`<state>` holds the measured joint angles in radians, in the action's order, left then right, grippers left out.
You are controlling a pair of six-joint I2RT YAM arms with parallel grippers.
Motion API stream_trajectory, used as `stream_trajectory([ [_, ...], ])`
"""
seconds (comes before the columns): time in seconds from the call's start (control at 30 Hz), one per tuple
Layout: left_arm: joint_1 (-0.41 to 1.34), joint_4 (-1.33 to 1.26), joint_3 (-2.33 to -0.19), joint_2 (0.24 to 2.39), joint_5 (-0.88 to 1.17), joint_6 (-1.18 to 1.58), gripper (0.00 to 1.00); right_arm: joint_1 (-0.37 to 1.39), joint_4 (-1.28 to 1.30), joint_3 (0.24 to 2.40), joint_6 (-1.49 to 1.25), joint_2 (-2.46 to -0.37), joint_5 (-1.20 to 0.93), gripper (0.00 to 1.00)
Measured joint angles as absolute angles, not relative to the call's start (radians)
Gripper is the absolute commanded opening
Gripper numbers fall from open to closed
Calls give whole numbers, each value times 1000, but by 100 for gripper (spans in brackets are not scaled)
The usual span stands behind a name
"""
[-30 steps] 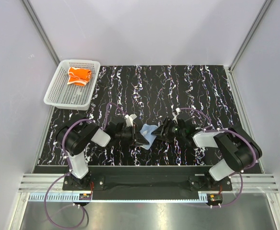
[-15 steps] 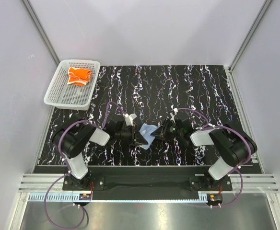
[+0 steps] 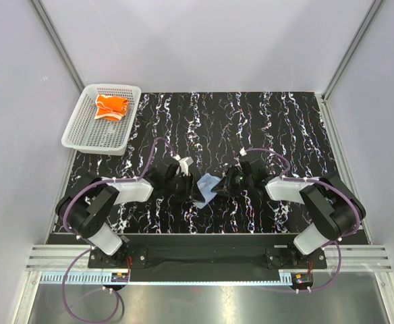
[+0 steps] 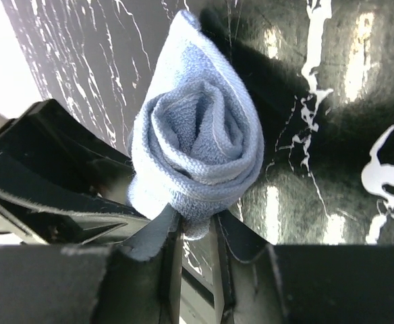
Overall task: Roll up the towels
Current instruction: Roll the towel
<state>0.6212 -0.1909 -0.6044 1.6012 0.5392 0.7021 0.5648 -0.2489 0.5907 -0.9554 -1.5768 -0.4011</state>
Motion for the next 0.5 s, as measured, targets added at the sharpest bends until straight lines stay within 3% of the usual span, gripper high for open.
stream_trajectory([
  [0.1,638,-106,-638,1578,482,675,52,567,-179,617,-946,-1567,-392,8],
  [0.5,751,222,-768,1477,155,572,56,576,-1,688,-930,-1556,-374,7],
])
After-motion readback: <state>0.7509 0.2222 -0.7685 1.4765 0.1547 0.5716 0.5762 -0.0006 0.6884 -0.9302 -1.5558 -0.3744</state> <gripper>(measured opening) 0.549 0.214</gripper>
